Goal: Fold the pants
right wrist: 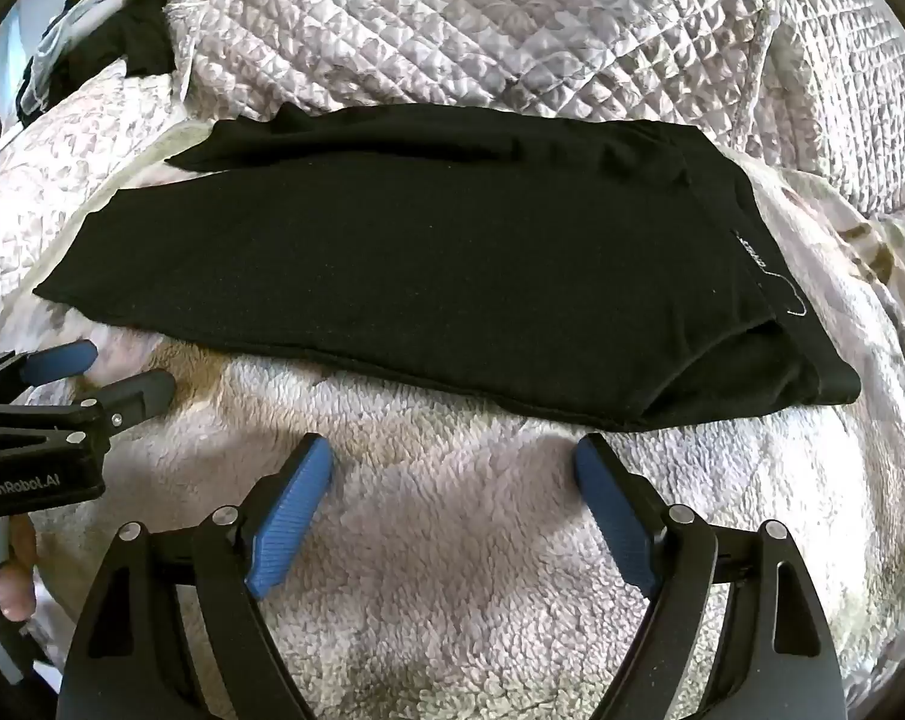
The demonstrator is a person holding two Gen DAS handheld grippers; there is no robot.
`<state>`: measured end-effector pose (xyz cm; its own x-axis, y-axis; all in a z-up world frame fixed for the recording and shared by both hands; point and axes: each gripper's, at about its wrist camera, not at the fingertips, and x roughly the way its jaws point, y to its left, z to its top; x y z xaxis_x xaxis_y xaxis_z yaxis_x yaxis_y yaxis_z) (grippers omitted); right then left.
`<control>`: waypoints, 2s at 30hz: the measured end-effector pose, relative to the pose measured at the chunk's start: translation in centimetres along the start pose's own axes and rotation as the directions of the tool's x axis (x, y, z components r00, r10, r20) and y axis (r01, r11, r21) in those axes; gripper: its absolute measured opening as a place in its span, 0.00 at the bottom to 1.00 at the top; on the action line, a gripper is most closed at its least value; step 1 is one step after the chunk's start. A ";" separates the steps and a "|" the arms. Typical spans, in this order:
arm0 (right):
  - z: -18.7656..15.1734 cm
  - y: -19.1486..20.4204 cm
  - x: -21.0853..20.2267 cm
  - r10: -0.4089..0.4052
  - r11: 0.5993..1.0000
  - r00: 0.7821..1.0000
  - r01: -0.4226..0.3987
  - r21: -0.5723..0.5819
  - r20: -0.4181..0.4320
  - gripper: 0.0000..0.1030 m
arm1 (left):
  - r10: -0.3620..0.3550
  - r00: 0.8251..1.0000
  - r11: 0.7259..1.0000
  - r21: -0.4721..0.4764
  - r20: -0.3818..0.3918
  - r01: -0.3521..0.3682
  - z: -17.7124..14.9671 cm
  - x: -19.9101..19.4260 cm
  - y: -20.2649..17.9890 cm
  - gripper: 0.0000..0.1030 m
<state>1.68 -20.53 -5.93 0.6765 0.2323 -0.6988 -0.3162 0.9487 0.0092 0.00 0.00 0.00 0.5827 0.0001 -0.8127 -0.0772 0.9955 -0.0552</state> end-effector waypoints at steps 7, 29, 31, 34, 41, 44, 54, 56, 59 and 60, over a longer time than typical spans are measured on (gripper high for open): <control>0.0 -0.1 0.0 0.004 1.000 1.000 -0.004 0.006 -0.004 0.81 | -0.007 1.000 1.000 0.001 0.003 0.007 -0.3 0.0 0.0 0.94; 0.0 -0.1 0.0 -0.006 1.000 1.000 0.006 -0.007 0.002 0.81 | -0.007 1.000 1.000 0.012 0.005 0.006 -0.2 -0.2 0.0 0.96; 0.0 -0.1 0.0 -0.006 1.000 1.000 0.006 -0.006 0.002 0.81 | -0.007 1.000 1.000 0.012 0.007 0.006 -0.2 -0.2 -0.1 0.96; 0.0 -0.1 0.0 -0.007 1.000 1.000 0.007 -0.007 0.002 0.81 | -0.006 1.000 1.000 0.013 0.006 0.006 -0.2 -0.2 -0.1 0.96; 0.0 -0.1 0.0 -0.008 1.000 1.000 0.008 -0.008 0.003 0.81 | -0.006 1.000 1.000 0.011 0.007 0.005 -0.3 -0.2 -0.1 0.96; 0.0 -0.1 0.0 -0.008 1.000 1.000 0.008 -0.008 0.003 0.81 | -0.005 1.000 1.000 0.012 0.008 0.005 -0.3 -0.1 -0.1 0.96; 0.0 -0.1 0.0 -0.009 1.000 1.000 0.009 -0.009 0.004 0.81 | -0.005 1.000 1.000 0.012 0.007 0.005 -0.3 -0.1 -0.1 0.96; 0.0 -0.1 0.0 -0.010 1.000 1.000 0.010 -0.010 0.004 0.81 | -0.004 1.000 1.000 0.013 0.007 0.004 -0.4 -0.1 -0.1 0.96; 0.0 -0.1 0.0 -0.010 1.000 1.000 0.010 -0.009 0.004 0.81 | -0.005 1.000 1.000 0.013 0.008 0.005 -0.3 -0.1 -0.1 0.97; 0.0 0.0 0.0 -0.010 1.000 1.000 0.010 -0.009 0.005 0.81 | -0.005 1.000 1.000 0.013 0.009 0.005 -0.3 -0.1 -0.1 0.97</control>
<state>1.68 -20.59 -5.92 0.6827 0.2238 -0.6956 -0.3156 0.9489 -0.0045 -0.33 -0.12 -0.10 0.5902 -0.0041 -0.8072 -0.0641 0.9966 -0.0519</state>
